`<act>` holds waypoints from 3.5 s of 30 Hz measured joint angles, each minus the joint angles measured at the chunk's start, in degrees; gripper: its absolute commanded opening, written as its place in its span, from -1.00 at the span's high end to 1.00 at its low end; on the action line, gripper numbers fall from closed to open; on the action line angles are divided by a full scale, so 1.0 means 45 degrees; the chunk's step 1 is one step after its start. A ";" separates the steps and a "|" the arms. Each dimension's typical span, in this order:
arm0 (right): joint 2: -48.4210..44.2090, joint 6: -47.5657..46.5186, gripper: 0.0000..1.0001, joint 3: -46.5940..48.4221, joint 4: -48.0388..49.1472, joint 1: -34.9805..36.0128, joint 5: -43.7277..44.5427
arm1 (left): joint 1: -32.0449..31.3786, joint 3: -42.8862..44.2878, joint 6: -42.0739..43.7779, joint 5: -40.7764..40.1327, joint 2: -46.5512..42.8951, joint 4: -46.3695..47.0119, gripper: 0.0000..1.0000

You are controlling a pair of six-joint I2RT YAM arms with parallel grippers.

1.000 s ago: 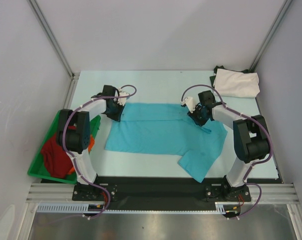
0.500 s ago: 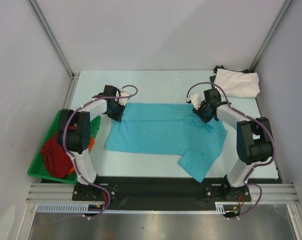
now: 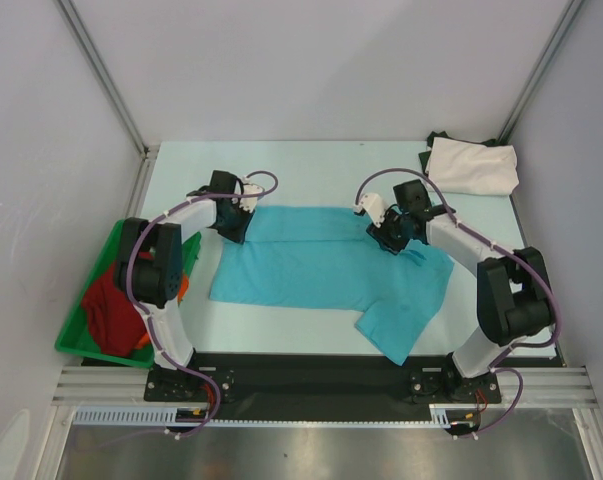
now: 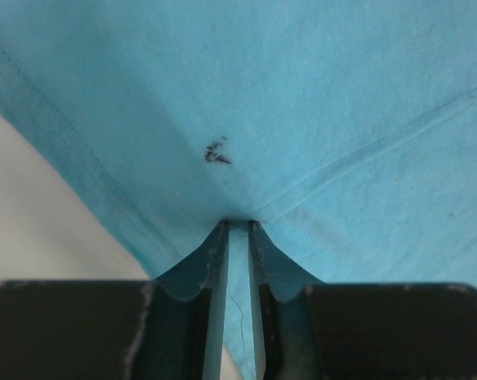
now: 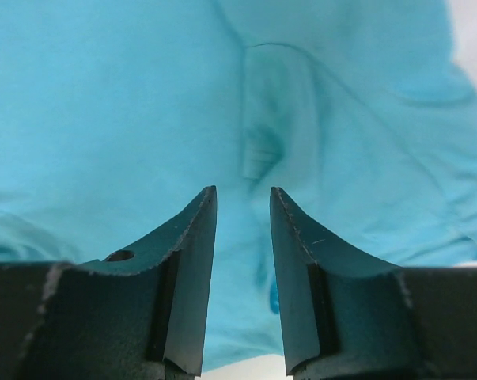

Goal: Fold and stack the t-shirts
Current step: Fold the tshirt

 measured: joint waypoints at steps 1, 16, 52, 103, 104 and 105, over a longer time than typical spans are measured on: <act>0.0019 0.0000 0.24 -0.0053 -0.0102 0.0053 -0.0131 | 0.0000 0.0000 0.0000 -0.0010 0.0000 0.0005 0.60; 0.1812 -0.0073 0.24 0.0209 -0.0364 -0.0117 -0.0316 | -0.0073 0.0000 0.0000 -0.0248 0.0000 0.0005 0.60; 0.1025 0.0010 1.00 0.0670 -0.0563 0.0374 0.0403 | -0.0107 0.0005 -0.0015 -0.0233 0.0000 0.0053 0.61; 0.5780 0.4187 0.24 0.5542 0.0559 -0.5294 -0.0461 | 0.0646 0.5328 -0.0340 0.2312 0.3604 -0.3181 0.51; 0.6028 0.4046 0.24 0.5605 0.0617 -0.5217 -0.0248 | 0.0646 0.5328 -0.0340 0.2293 0.3604 -0.3181 0.51; 0.6246 0.3925 0.26 0.5659 0.0617 -0.5115 -0.0024 | 0.0646 0.5328 -0.0345 0.2278 0.3604 -0.3181 0.51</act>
